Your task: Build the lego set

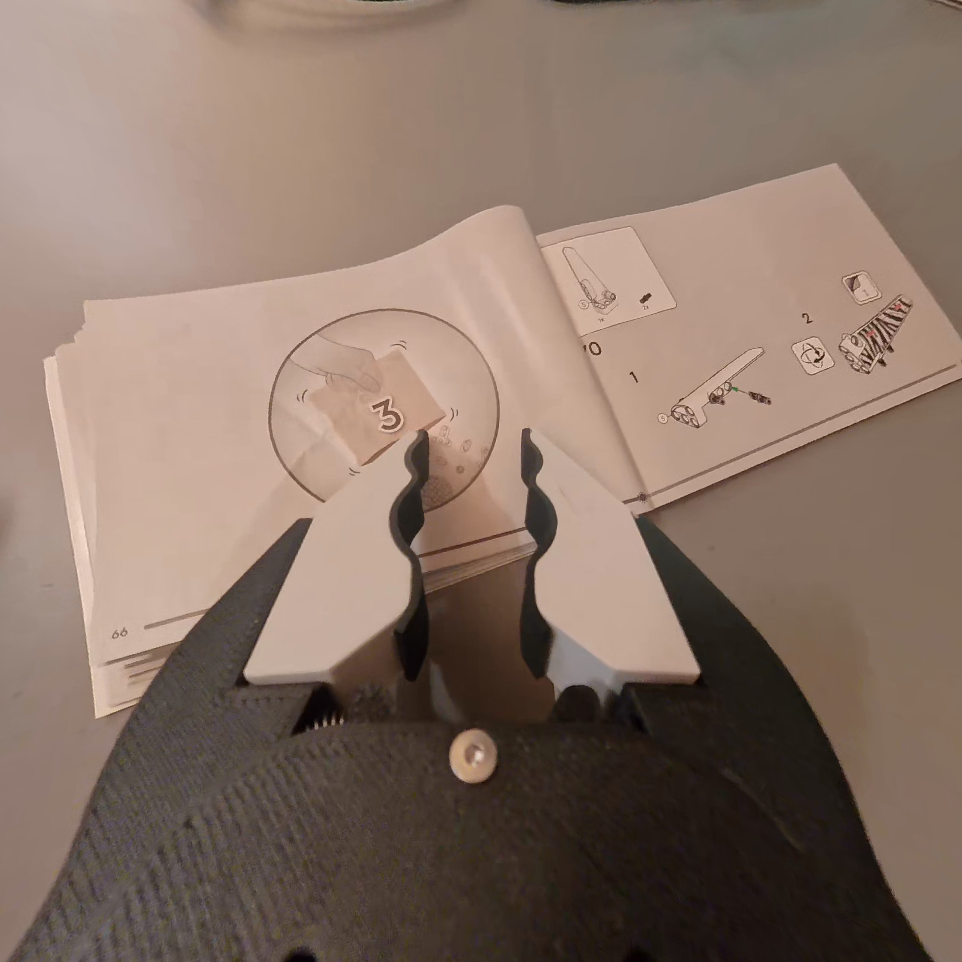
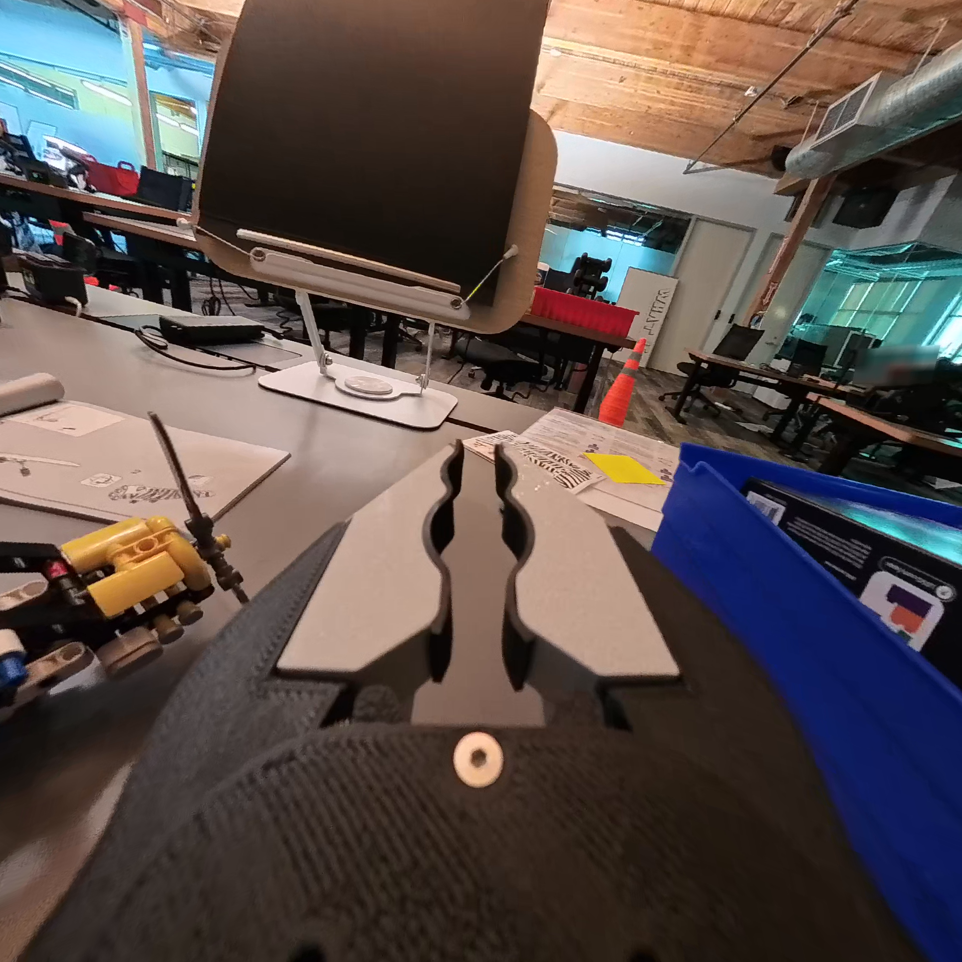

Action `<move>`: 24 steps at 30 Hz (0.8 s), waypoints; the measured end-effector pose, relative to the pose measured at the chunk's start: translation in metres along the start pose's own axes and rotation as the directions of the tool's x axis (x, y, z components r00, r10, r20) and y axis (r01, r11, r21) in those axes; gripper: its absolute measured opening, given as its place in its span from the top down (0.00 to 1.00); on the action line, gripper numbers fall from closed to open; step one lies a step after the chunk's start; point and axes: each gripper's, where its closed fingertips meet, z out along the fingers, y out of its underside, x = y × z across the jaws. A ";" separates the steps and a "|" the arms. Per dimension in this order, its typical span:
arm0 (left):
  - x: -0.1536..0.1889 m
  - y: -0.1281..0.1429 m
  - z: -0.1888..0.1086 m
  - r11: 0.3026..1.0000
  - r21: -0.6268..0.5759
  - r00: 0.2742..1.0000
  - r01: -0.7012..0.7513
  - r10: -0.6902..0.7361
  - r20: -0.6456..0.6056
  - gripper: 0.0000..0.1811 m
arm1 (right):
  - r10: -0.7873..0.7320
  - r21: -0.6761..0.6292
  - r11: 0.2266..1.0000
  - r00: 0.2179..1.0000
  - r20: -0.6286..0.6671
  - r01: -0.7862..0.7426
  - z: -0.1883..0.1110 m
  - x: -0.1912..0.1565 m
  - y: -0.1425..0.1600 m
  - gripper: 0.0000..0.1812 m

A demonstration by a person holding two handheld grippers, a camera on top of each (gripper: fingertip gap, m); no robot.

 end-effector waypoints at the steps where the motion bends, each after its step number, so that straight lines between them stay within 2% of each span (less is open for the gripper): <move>1: 0.000 0.000 0.000 1.000 0.000 1.000 0.004 -0.004 -0.004 0.80 | 0.009 0.004 1.000 1.000 0.002 -0.009 0.000 0.001 0.000 0.95; 9: 0.000 0.000 0.000 1.000 0.001 1.000 0.011 -0.011 -0.011 0.80 | 0.033 0.012 0.999 0.999 -0.012 -0.033 -0.001 0.005 -0.001 0.96; 13: 0.000 0.000 0.000 1.000 0.000 1.000 0.005 -0.005 -0.004 0.80 | -0.023 0.001 1.000 0.998 -0.061 0.023 0.000 0.005 -0.001 0.91; 24: 0.000 0.000 0.000 1.000 0.002 1.000 0.018 -0.018 -0.017 0.80 | -0.108 0.004 0.994 0.994 -0.032 0.108 0.000 -0.007 -0.001 0.91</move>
